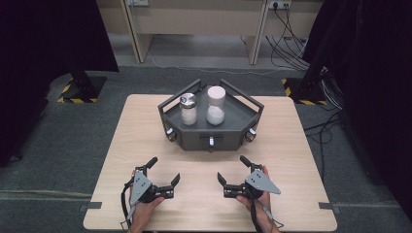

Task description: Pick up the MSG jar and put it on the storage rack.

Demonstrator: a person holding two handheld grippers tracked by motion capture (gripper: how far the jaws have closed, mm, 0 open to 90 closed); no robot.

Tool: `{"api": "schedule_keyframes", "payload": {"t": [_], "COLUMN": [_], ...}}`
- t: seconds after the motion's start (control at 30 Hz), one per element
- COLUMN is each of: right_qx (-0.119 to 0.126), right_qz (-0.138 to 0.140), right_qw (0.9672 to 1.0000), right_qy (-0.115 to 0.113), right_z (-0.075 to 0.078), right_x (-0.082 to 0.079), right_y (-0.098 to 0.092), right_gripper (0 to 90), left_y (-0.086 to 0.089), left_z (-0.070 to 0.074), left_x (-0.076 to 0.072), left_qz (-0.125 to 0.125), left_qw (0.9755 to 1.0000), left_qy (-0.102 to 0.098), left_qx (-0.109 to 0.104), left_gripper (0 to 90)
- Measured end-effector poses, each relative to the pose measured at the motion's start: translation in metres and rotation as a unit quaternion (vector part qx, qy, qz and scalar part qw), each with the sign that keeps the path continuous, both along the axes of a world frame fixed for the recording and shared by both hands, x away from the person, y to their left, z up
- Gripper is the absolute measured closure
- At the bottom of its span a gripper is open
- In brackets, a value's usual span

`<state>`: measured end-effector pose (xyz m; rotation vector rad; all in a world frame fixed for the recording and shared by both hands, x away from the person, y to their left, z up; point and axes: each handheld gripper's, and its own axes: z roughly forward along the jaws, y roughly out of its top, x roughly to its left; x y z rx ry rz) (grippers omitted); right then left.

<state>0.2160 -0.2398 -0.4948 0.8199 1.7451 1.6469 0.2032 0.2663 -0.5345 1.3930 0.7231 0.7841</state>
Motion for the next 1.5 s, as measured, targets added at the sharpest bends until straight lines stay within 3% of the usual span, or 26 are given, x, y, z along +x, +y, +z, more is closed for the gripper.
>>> {"api": "schedule_keyframes", "payload": {"t": [1.5], "right_qx": [-0.002], "right_qz": [-0.013], "right_qw": [0.9999], "right_qy": [-0.004], "right_z": [-0.0006], "right_x": [-0.0030], "right_y": [-0.0020], "right_gripper": [0.4], "left_y": [-0.0023], "left_z": [0.0010], "left_x": [-0.0004], "left_qz": [-0.007], "left_qw": [1.0000], "left_qy": [0.002], "left_qx": [0.001], "left_gripper": [0.1]}}
